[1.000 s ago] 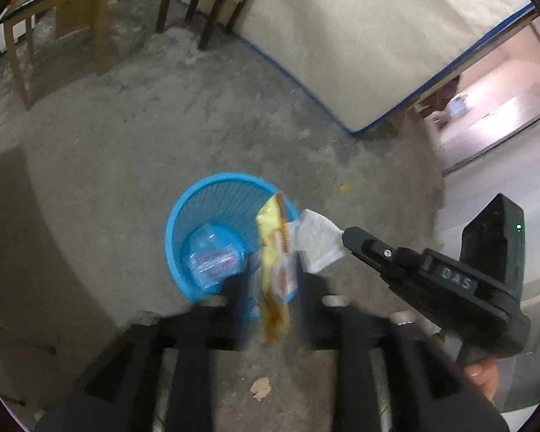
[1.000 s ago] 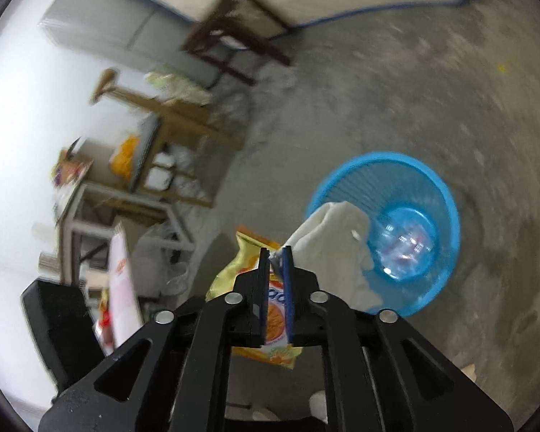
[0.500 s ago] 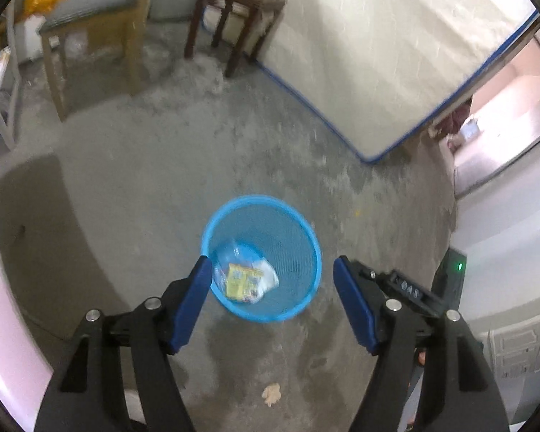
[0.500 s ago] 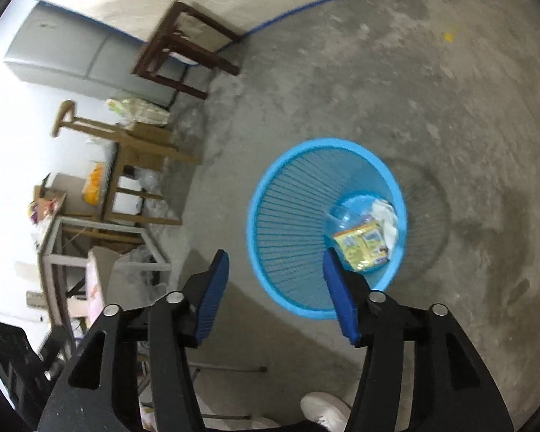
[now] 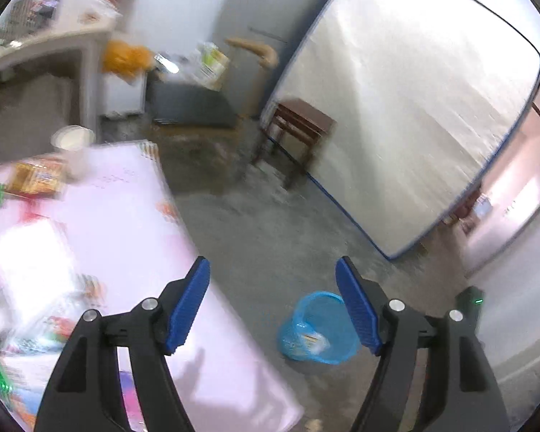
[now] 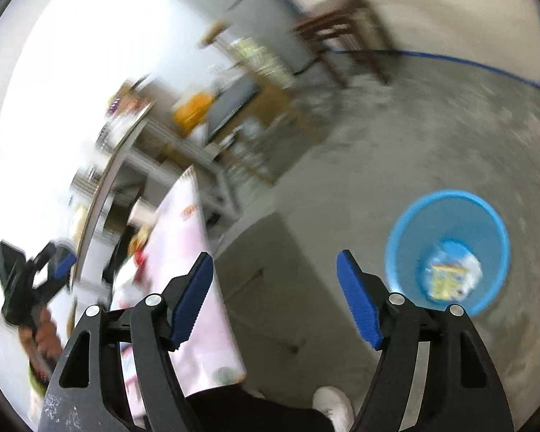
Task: Collect trash
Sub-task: 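Return both grippers to the table near the pink bubble wrap, then grasp the white tissue with the left gripper while the right gripper grasps the red bag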
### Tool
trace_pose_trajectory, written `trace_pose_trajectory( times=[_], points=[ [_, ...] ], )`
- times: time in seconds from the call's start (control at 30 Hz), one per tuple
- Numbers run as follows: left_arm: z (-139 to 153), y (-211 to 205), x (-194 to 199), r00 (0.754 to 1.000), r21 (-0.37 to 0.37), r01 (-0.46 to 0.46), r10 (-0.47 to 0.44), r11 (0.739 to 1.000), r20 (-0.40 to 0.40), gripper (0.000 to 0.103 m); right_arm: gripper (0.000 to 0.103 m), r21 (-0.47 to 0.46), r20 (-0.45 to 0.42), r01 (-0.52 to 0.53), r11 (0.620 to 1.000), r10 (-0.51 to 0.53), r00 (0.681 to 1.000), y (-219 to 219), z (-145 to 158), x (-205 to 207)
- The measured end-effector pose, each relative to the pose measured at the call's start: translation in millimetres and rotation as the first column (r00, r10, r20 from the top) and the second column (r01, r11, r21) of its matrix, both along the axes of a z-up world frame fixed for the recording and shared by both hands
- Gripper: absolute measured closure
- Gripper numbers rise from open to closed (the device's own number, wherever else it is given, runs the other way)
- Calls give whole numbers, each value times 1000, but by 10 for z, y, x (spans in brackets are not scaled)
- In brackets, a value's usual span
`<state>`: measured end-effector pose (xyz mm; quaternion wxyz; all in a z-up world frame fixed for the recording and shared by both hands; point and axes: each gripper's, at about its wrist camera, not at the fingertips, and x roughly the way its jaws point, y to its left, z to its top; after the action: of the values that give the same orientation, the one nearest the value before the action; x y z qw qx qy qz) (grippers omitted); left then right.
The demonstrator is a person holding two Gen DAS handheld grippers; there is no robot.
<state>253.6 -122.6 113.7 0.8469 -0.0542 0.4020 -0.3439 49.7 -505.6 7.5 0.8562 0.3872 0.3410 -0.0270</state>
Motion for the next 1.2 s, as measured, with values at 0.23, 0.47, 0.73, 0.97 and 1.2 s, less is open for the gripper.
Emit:
trace_pose_trajectory(
  times=[0.23,0.47,0.73,0.97,1.2],
  points=[
    [-134,1463,330,984,-10,-177,177,984,2,33,32,-44,-2,-309,950,310,951,1104,220,763],
    [-668,2336,783,927,-119,-349,323,930,-192,39,32,11,-26,-465,885,465,885,1911,126,1567],
    [-1272,2504,1274,851,-128,-420,340,899,-401,59,32,60,-42,-508,859,510,859,2334,42,2114],
    [-1528,2368,1319,846,-74,-356,287,932,-448,63,32,74,-58,-513,855,517,854,2426,-34,2288],
    [-1602,2191,1271,855,34,-299,283,954,-435,63,32,82,-65,-512,855,517,853,2464,-79,2297]
  ],
)
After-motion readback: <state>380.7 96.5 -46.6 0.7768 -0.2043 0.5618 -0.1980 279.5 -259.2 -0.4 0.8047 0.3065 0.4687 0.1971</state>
